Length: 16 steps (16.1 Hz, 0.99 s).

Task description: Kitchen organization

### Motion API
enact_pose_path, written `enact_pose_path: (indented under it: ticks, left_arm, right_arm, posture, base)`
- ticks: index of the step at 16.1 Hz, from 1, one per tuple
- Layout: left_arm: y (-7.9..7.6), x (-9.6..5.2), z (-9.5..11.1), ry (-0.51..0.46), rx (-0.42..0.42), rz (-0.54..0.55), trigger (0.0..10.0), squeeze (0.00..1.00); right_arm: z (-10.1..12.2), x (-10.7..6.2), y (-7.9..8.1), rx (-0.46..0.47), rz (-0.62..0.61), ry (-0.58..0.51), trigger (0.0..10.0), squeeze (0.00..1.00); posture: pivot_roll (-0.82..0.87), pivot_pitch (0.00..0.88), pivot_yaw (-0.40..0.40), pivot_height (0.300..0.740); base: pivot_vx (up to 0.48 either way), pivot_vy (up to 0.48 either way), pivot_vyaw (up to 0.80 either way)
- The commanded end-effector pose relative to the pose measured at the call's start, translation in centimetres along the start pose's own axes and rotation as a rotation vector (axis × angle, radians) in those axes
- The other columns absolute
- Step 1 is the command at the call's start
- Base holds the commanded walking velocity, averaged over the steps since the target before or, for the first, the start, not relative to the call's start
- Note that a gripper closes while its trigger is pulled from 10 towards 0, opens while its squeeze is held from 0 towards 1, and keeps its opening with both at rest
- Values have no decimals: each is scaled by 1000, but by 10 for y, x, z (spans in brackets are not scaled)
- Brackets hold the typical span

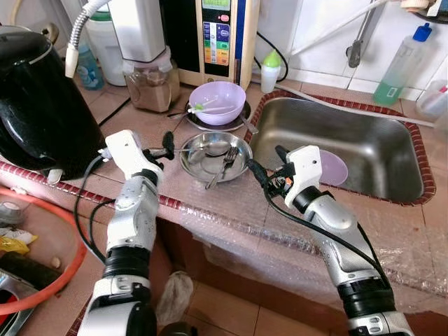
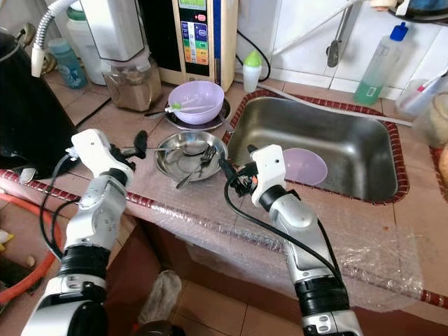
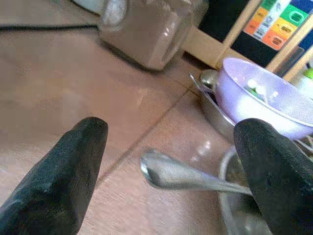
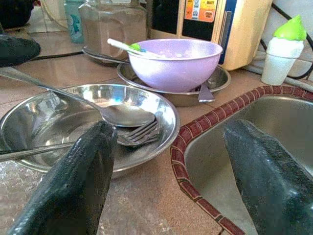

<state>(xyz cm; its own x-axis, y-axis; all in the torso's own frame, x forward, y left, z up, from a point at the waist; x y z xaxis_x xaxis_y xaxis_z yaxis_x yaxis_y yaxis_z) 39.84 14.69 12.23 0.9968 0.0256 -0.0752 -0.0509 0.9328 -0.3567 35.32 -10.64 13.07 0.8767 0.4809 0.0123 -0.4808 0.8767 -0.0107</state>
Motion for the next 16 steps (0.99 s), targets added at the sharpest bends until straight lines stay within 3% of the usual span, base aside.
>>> enact_pose_path:
  ticks: [1, 2, 3, 16]
  left_arm:
    - [1, 0, -5, 29, -23, -2, 3922, 0]
    - [0, 0, -11, 60, -35, -5, 549, 0]
    - [0, 0, -14, 78, -33, -9, 0, 0]
    - [-2, 2, -18, 113, -164, -9, 0, 0]
  right_arm:
    - [4, 1, 4, -23, 17, -2, 10000, 0]
    - [4, 1, 5, -25, 18, 0, 10000, 0]
    - [4, 1, 7, -25, 22, 2, 10000, 0]
    - [1, 3, 12, -56, 27, 16, 10000, 0]
  posture:
    - [-22, 0, 70, 740]
    - [-22, 0, 70, 740]
    - [-18, 0, 68, 740]
    - [-20, 0, 79, 740]
  base:
    - [0, 0, 0]
    - [0, 0, 0]
    - [0, 0, 0]
    - [0, 0, 0]
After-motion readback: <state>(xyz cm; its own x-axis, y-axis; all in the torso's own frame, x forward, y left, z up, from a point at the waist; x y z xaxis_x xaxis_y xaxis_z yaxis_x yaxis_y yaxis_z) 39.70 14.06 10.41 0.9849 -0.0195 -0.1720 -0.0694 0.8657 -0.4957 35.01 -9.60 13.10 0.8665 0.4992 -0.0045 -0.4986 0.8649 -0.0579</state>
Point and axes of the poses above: a point about 5 cm out from each wrist's last joint towards the gripper, its own x axis pointing out of the wrist towards the gripper, its own z axis along the axis of the wrist's last joint, y = z × x, the point moved 5 cm from there along x, pointing out of the wrist towards the gripper, and after that the axes turned 4 degrees about x, right-handed, at the moved point
